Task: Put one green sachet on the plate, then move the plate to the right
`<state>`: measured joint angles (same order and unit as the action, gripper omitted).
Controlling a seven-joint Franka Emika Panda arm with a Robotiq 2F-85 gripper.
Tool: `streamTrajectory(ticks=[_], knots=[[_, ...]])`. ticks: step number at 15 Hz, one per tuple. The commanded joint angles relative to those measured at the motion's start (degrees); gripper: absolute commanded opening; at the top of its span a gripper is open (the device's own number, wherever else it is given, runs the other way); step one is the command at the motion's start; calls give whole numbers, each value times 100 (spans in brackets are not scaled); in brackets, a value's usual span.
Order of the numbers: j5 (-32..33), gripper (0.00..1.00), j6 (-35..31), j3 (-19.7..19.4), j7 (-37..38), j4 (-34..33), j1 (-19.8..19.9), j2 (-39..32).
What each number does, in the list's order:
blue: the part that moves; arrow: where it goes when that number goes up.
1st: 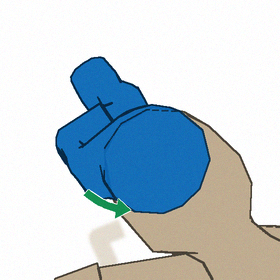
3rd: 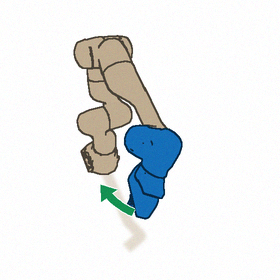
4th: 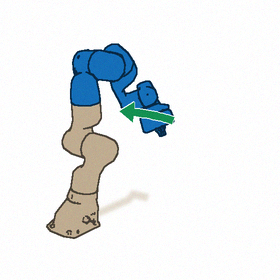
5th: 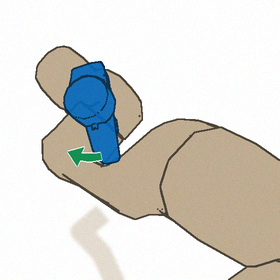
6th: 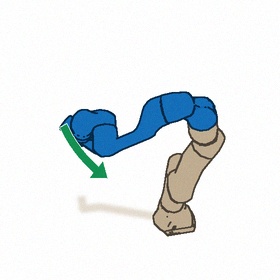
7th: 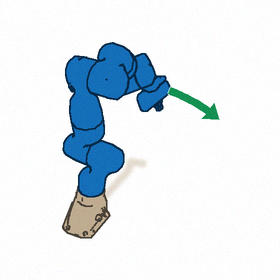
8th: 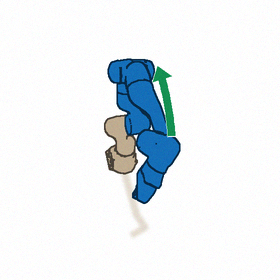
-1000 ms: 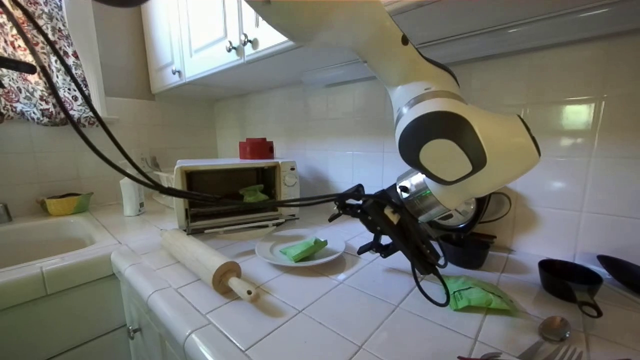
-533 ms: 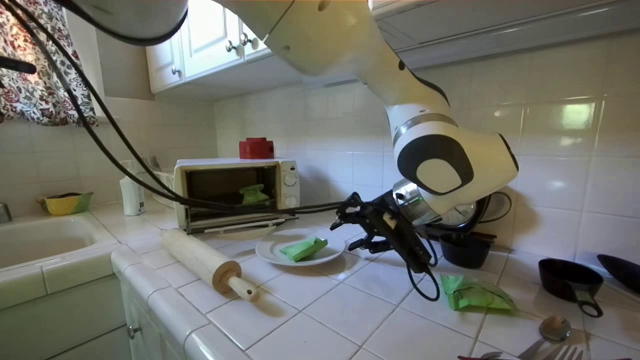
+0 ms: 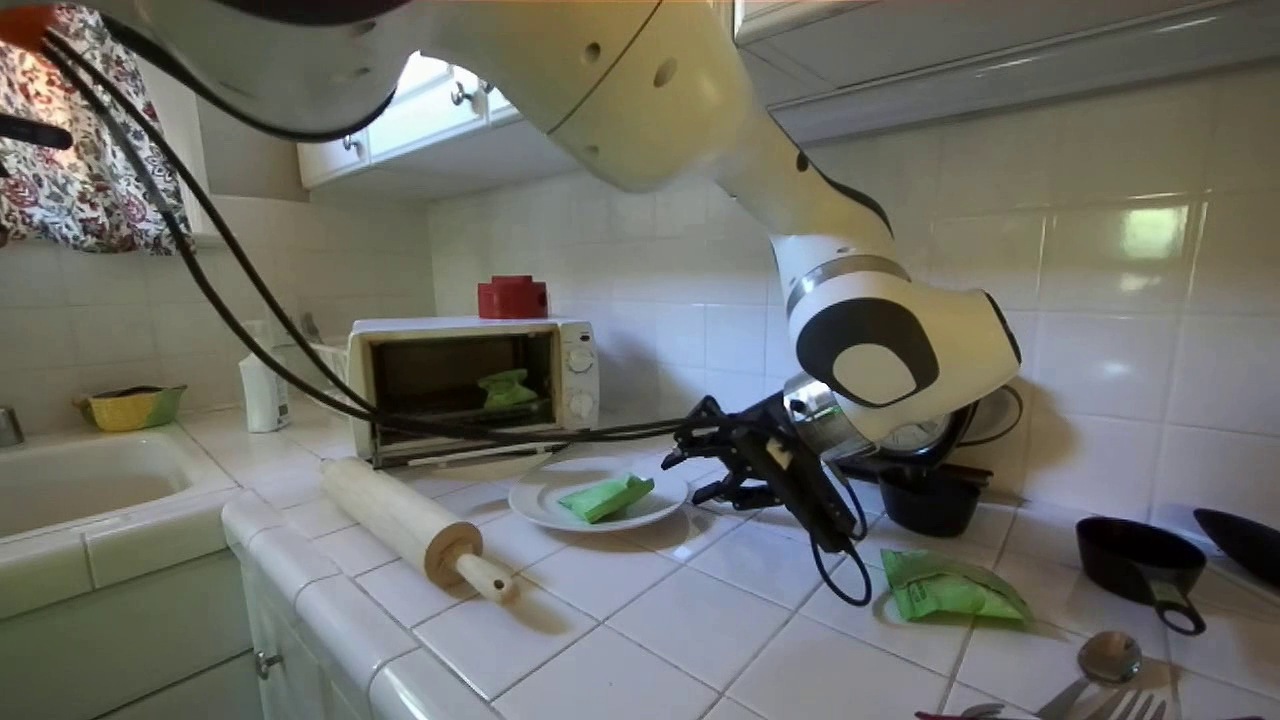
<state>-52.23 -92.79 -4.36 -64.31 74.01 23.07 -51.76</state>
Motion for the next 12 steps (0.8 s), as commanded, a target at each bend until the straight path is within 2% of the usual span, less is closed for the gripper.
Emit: streamTrajectory(ticks=[1,6,7,12], knots=[[165,42,269,106,224,-448,100,-290],[171,4,362,119,326,-614,109,-411],[171,0,362,122,341,-629,112,-424],[161,2,457,133,451,-684,142,-449]])
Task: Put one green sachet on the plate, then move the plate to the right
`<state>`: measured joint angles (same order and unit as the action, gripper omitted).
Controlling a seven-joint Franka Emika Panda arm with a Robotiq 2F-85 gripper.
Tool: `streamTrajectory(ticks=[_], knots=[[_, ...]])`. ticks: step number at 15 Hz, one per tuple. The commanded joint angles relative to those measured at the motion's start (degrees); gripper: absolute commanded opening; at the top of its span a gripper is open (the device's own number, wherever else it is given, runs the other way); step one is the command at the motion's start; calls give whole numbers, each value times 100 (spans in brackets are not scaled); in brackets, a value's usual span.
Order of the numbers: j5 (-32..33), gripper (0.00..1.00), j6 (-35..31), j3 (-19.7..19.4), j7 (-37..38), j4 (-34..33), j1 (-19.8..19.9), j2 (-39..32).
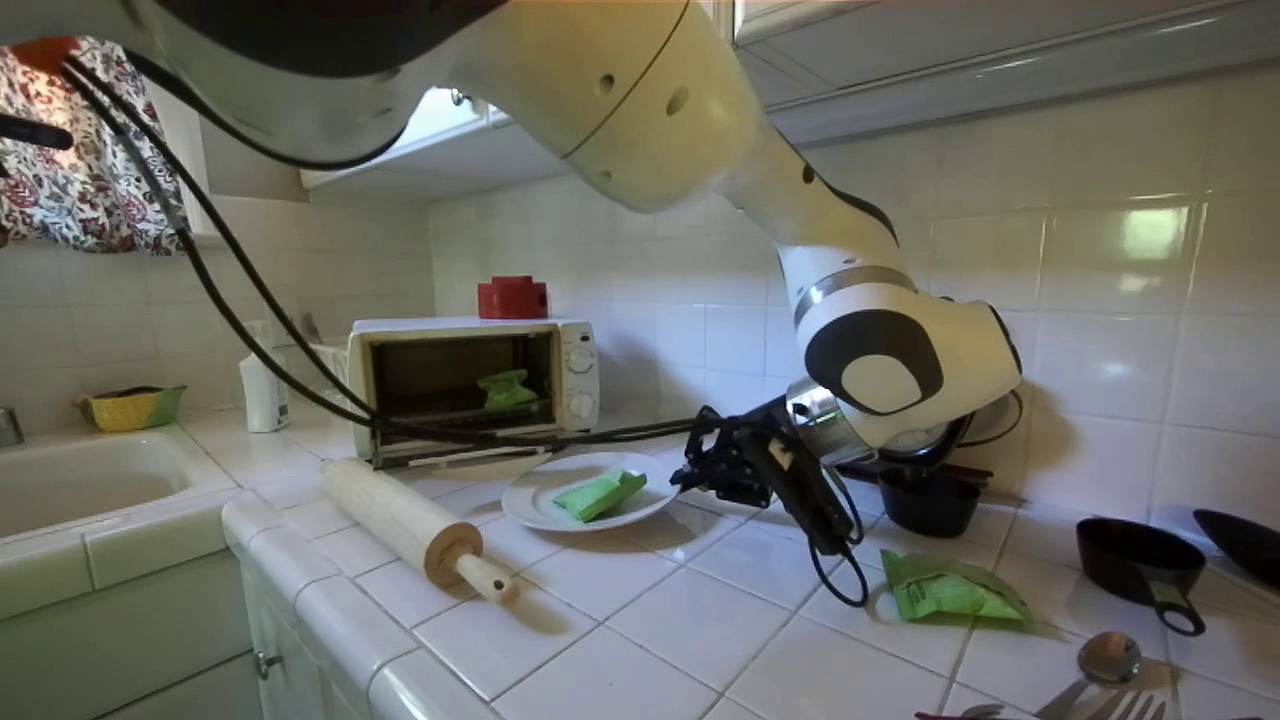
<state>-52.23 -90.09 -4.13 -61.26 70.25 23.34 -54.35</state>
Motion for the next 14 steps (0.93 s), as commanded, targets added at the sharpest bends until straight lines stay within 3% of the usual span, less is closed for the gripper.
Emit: streamTrajectory(ticks=[1,14], knots=[[146,1,186,105,136,-280,136,-187],[-244,2,-74,-38,-69,456,643,152]])
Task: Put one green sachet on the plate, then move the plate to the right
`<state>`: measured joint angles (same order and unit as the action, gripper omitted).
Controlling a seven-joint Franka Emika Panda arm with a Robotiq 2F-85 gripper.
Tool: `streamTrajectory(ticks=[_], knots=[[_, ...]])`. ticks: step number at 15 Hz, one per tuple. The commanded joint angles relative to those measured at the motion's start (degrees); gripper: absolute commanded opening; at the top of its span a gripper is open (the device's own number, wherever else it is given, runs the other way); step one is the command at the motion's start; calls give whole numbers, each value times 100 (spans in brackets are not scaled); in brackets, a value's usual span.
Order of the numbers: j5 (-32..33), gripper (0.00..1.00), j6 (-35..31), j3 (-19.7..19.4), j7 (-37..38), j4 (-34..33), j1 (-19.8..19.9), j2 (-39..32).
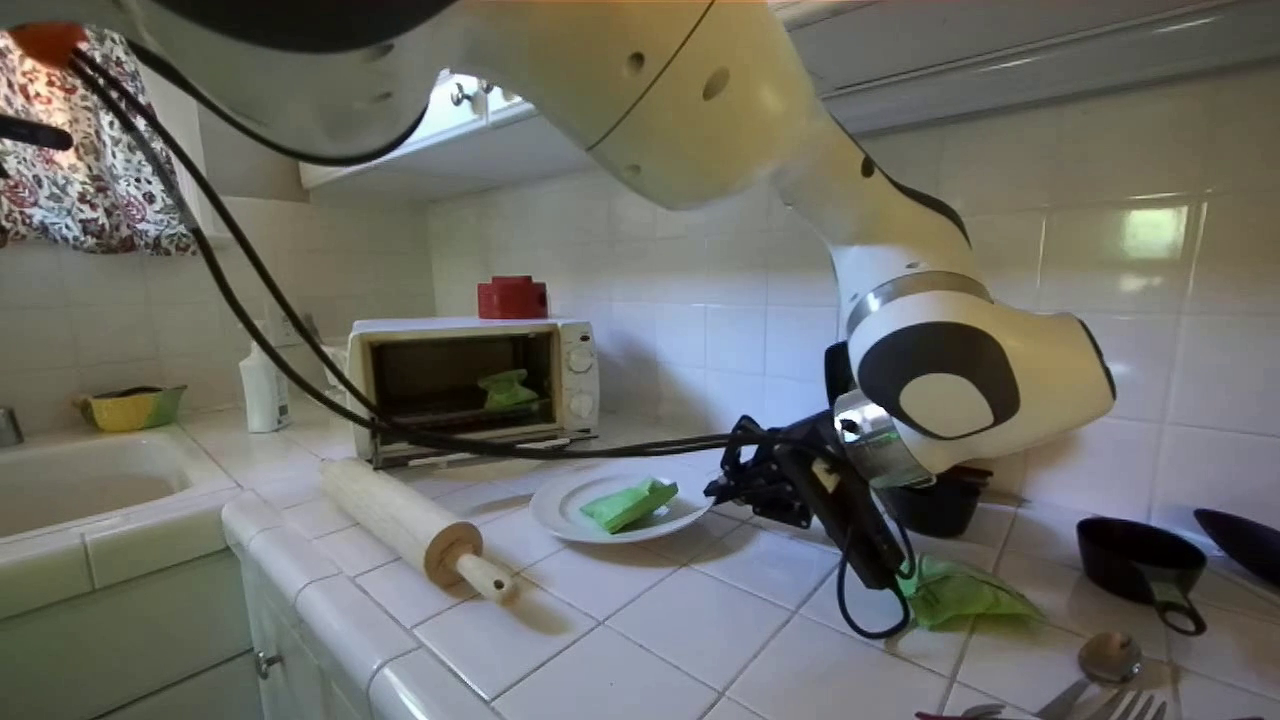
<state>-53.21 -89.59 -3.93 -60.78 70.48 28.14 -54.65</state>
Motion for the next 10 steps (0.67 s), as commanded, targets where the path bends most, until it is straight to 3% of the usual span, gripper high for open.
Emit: streamTrajectory(ticks=[1,10], knots=[[-178,2,-146,-71,-132,505,213,220],[-601,2,-640,-207,-380,1755,571,811]])
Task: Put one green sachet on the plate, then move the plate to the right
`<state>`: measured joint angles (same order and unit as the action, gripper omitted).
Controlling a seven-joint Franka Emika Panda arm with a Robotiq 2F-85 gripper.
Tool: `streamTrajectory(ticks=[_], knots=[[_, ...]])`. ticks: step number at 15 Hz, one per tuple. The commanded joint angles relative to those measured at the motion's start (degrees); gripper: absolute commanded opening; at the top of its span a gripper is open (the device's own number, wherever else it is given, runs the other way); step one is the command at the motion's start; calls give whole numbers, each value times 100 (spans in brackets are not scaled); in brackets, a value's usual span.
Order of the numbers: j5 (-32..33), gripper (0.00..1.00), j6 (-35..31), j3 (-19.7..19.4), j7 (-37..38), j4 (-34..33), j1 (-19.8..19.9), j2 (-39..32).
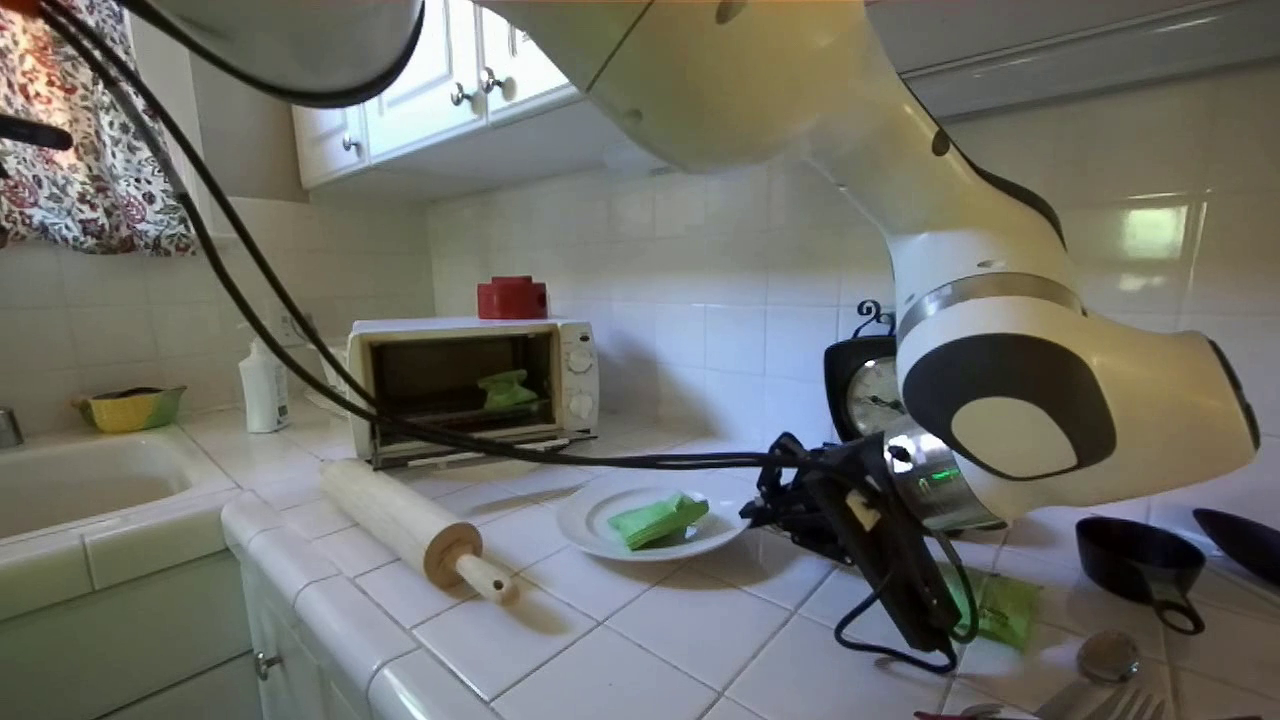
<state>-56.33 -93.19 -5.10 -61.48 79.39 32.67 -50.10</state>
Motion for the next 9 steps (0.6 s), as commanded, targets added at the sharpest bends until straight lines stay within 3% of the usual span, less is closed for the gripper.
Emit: streamTrajectory(ticks=[1,9], knots=[[-384,2,-347,-115,-366,1026,156,430],[-1035,2,-473,-519,-860,2015,242,943]])
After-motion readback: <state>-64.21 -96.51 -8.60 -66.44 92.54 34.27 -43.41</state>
